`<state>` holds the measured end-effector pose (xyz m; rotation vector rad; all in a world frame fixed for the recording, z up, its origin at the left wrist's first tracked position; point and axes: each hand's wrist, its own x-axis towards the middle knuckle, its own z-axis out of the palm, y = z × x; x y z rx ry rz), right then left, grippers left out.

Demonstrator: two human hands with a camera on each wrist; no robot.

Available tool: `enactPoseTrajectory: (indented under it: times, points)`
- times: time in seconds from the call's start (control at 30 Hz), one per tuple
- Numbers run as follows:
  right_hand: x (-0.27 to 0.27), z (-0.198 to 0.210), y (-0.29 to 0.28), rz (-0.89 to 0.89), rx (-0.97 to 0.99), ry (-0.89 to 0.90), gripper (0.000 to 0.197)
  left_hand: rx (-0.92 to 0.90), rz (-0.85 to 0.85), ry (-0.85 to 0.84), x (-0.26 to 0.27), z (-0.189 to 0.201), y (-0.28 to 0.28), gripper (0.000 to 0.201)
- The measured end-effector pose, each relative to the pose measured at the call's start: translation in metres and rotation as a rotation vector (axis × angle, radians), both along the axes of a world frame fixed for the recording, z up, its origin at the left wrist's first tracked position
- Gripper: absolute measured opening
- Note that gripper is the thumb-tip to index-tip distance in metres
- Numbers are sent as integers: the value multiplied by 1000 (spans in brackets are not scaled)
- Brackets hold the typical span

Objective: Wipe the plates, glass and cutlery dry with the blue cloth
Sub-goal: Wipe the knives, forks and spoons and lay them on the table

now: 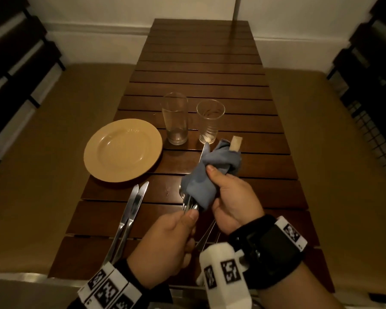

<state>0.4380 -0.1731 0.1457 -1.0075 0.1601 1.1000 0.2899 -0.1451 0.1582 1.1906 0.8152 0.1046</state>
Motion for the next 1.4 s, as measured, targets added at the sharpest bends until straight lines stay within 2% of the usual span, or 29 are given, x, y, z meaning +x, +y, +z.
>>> enactPoseTrajectory:
  times: [0.13,0.23,0.3,0.37,0.4,0.47,0.57,0.63,0.67,0.7,0.73,0.8,0.9,1.0,1.07,1.17,1.27,1.4]
  points:
    - [31,2,10,-43,-30,-20,33,-67,-34,-39,-4,-3,6,35]
    - [60,5,8,-145,-92,-45,39,-102,-53,-10,-12,-6,10,36]
    - [84,11,-3,-237,-76,-59,38,-123,-69,-12,-20,-6,12,35]
    - [97,19,-18,-250,-76,-164,31,-103,-82,-14,-27,-7,14,34]
    - [98,22,-25,-217,-113,-284,25,-81,-80,-4,-29,-8,16,33]
    - [85,29,-33,-81,-251,-661,15,-56,-60,22,-28,-11,19,33]
    - [52,36,-40,143,-459,-1426,24,-62,-51,42,-21,-12,20,31]
    - [24,40,-40,374,-467,-1886,15,-51,-60,76,-16,-11,19,28]
    - [12,40,-38,518,-456,-2022,11,-37,-65,87,-14,-10,18,29]
    - [2,39,-35,637,-441,-2102,16,-25,-66,89,-12,-8,16,30]
    - [-3,36,-32,745,-432,-2131,24,-15,-67,85,-11,-7,15,31]
    - [3,35,-24,854,-447,-2095,29,24,-93,69,-11,-7,12,32]
    - [35,34,-12,895,-551,-1965,27,87,-133,71,-18,-10,10,36]
    - [47,32,-8,870,-627,-1963,25,113,-135,75,-20,-16,10,44]
    - [32,30,-11,880,-518,-1937,22,124,-119,74,-19,-18,12,43]
    - [9,26,-12,973,-361,-1912,28,110,-91,80,-22,-19,15,36]
    - [20,22,2,1055,-565,-1931,35,141,-134,98,-32,-20,15,33]
    - [40,25,9,859,-636,-1986,26,197,-167,107,-52,-19,17,30]
